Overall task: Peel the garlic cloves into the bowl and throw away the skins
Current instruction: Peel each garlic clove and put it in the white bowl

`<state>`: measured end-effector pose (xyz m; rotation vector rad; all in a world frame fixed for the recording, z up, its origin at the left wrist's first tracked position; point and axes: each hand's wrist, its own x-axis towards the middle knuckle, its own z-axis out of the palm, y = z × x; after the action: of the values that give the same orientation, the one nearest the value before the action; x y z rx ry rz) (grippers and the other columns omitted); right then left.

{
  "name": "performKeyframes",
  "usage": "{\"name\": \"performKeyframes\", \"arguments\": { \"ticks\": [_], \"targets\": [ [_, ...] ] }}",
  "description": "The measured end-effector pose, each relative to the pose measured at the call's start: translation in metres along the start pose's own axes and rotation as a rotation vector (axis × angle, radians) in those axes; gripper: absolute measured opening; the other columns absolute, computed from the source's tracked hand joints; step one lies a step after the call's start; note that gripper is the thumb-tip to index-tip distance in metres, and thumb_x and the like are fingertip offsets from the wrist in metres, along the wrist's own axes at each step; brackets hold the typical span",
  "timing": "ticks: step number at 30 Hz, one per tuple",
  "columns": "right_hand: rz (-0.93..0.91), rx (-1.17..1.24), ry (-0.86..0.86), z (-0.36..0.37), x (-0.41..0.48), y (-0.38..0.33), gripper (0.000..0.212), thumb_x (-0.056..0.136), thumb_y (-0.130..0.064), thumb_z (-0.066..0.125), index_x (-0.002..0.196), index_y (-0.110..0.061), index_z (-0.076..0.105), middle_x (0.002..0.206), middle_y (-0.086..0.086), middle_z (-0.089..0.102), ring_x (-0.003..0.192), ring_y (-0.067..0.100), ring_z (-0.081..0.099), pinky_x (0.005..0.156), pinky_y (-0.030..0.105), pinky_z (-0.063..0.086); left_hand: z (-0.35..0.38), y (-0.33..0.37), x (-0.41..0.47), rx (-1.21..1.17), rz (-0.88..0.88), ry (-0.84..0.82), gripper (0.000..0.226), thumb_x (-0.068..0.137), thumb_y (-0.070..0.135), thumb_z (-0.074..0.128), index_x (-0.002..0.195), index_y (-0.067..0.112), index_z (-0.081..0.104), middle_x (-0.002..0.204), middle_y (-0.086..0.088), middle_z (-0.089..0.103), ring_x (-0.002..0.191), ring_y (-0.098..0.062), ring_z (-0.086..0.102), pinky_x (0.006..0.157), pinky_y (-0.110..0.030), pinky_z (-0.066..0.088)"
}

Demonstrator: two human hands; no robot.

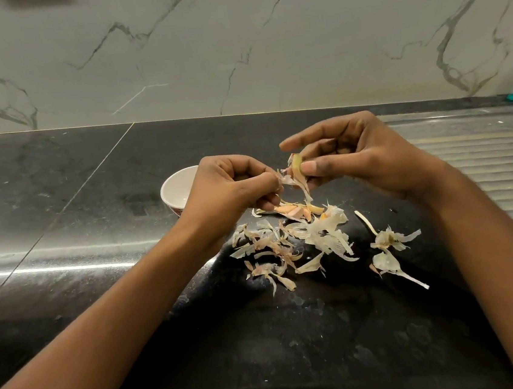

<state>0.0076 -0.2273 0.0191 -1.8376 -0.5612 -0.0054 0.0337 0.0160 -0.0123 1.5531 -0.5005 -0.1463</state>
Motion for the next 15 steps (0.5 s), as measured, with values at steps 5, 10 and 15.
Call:
{"name": "performKeyframes", "arguments": {
  "ticks": [5,10,15],
  "targets": [
    [0.021,-0.082,0.009,-0.0025,0.0007,0.001,0.028,0.091,-0.004,0.078,0.118,-0.003,0.076,0.105,0.012,0.081,0.098,0.029,0.08,0.087,0.04,0.066,-0.0028,0.0004,0.0006,-0.082,0.004,0.007,0.018,0.092,-0.014,0.063,0.105,-0.007,0.074,0.092,-0.027,0.076,0.074,-0.03,0.073,0.07,-0.031,0.065],
    [0.031,-0.121,0.012,-0.0028,0.0006,0.0011,0.026,0.089,-0.005,0.081,0.115,-0.003,0.077,0.105,0.012,0.082,0.097,0.028,0.08,0.086,0.038,0.066,-0.0029,-0.0004,0.0003,-0.011,0.059,0.004,0.025,0.093,-0.019,0.054,0.097,-0.007,0.076,0.091,-0.027,0.076,0.074,-0.032,0.072,0.069,-0.03,0.064],
    [0.026,-0.155,0.005,-0.0012,0.0015,0.0026,0.028,0.088,-0.005,0.083,0.116,-0.004,0.079,0.104,0.01,0.082,0.096,0.028,0.079,0.082,0.033,0.066,0.0001,-0.0019,-0.0011,0.067,0.056,-0.05,0.011,0.092,0.005,0.076,0.097,-0.004,0.079,0.084,-0.022,0.077,0.075,-0.035,0.074,0.069,-0.033,0.063]
  ]
}}
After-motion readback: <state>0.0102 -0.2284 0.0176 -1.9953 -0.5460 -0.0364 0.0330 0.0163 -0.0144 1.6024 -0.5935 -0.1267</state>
